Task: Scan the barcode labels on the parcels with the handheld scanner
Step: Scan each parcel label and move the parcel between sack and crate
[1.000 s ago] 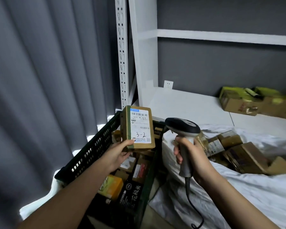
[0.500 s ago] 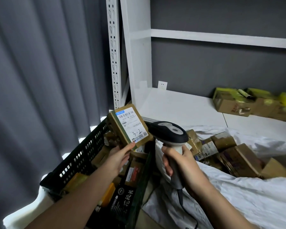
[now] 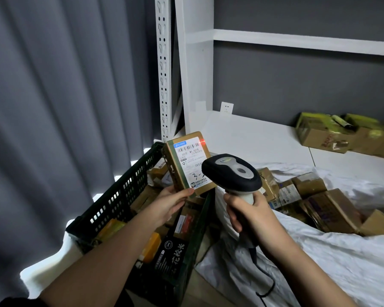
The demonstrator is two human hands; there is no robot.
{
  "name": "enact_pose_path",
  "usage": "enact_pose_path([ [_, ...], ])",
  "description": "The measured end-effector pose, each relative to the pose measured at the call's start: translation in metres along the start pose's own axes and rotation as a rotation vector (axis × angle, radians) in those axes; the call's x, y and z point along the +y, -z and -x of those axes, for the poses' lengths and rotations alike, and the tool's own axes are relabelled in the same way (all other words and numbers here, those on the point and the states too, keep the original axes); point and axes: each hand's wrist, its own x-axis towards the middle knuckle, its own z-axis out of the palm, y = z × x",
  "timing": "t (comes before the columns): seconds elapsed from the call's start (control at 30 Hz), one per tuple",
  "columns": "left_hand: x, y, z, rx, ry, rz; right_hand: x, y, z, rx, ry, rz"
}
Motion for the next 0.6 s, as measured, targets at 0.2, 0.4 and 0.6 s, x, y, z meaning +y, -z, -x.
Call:
enact_pose_path([
  [0.2,0.0012,-0.0006,-0.0016,0.012,0.008,-0.014,-0.0029,0.0018,-0.0004,0.032,-0.030,0.022],
  [0.4,0.0004,0.0002,-0.0014,0.022,0.024,-0.048,-0.0050,0.0013,-0.0002,0.059,-0.039,0.018],
  [0.6,0.0013,-0.0004,0.0031,0.017,0.019,-0.163,-0.0036,0.0065,0.0016,0.105,-0.044,-0.059],
])
